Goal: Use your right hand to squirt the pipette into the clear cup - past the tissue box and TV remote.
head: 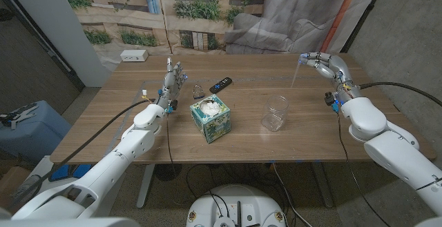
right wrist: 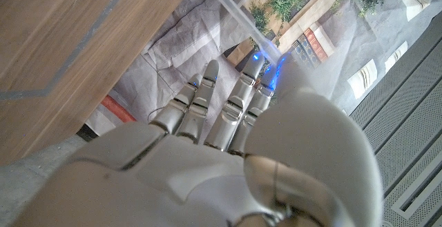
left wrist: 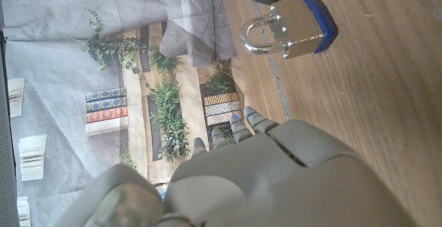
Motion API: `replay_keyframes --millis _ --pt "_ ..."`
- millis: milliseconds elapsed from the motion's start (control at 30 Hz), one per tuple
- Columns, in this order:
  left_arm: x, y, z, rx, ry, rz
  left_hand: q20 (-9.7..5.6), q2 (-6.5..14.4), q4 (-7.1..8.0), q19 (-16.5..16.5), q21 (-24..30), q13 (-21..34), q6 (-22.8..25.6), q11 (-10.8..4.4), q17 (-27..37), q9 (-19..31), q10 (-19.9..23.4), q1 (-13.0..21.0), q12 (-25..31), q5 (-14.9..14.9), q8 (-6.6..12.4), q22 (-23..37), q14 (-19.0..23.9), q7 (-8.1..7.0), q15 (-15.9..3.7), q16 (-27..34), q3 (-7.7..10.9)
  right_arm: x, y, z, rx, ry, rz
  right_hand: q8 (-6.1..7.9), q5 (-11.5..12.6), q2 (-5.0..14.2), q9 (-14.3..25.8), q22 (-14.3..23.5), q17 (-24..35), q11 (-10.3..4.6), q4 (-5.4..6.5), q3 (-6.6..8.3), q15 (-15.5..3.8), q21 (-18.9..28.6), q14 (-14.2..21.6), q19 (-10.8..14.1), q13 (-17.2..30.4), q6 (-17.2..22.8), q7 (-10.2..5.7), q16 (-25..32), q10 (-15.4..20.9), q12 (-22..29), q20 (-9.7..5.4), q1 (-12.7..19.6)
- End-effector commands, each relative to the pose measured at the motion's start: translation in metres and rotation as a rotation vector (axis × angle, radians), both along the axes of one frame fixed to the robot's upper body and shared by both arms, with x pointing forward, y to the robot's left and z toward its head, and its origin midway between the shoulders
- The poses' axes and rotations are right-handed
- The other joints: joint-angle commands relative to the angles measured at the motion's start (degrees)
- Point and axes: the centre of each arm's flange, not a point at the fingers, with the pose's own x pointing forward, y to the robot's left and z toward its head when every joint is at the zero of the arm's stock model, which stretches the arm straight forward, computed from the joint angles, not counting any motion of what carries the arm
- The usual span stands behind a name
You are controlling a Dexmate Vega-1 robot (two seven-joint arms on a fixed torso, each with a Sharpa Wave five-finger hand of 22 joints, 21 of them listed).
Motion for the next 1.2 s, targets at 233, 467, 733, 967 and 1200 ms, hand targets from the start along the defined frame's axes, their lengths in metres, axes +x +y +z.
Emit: replay_keyframes --millis 233,467,733,967,1200 --pt "0.000 0.000 0.000 0.000 0.000 0.000 -5.16 2.3 -0.03 -0.7 0.3 0.3 -0.1 -0.23 0.3 0.1 -0.1 0.1 0.2 0.3 0.33 0.1 -0.5 -0.32 -6.64 0.3 -0.34 0.025 -0.012 -0.024 0.002 0.002 -0.015 -0.18 0.4 0.60 0.3 0.2 0.3 -0.15 -0.29 0.16 -8.53 0.0 0.5 0.1 0.4 0.3 -0.12 0.2 -0.4 -0.3 -0.02 0.4" --pt "0.000 0.000 0.000 0.000 0.000 0.000 -5.16 2.3 -0.03 -0.7 0.3 0.3 -0.1 -0.17 0.3 0.1 -0.1 0.1 0.3 0.3 0.33 0.1 -0.5 -0.32 -6.61 0.3 -0.34 0.030 -0.014 -0.031 0.009 0.017 -0.020 -0.18 0.4 0.64 0.3 0.2 0.3 -0.13 -0.36 0.18 -8.65 0.0 0.6 0.1 0.4 0.2 -0.18 0.2 -0.5 -0.4 -0.10 0.5" --pt "0.000 0.000 0.000 0.000 0.000 0.000 -5.15 2.3 -0.02 -0.7 0.3 0.3 -0.1 -0.27 0.3 0.1 -0.1 0.1 0.3 0.3 0.33 0.1 -0.5 -0.32 -6.64 0.3 -0.34 0.035 -0.014 -0.044 -0.008 0.029 -0.031 -0.15 0.4 0.58 0.3 0.2 0.4 -0.13 -0.41 0.16 -8.65 0.0 0.6 0.1 0.5 0.3 -0.26 0.2 -0.5 -0.3 -0.20 0.5" --pt "0.000 0.000 0.000 0.000 0.000 0.000 -5.17 2.3 -0.02 -0.7 0.3 0.3 -0.1 -0.15 0.3 0.1 -0.1 0.1 0.2 0.3 0.33 0.1 -0.5 -0.33 -6.64 0.3 -0.34 0.038 -0.017 -0.053 -0.014 0.041 -0.055 -0.10 0.5 0.58 0.3 0.2 0.3 -0.15 -0.42 0.19 -8.63 0.0 0.6 0.1 0.5 0.4 -0.38 0.1 -0.6 -0.4 -0.29 0.5" --pt "0.000 0.000 0.000 0.000 0.000 0.000 -5.21 2.3 -0.02 -0.7 0.3 0.3 -0.1 -0.08 0.3 0.1 -0.1 0.1 0.3 0.3 0.33 0.1 -0.4 -0.32 -6.61 0.3 -0.34 0.041 -0.018 -0.058 -0.020 0.034 -0.074 -0.05 0.5 0.49 0.3 0.2 0.4 -0.16 -0.49 0.16 -8.70 0.0 0.4 0.0 0.5 0.6 -0.48 0.1 -0.6 -0.5 -0.32 0.5"
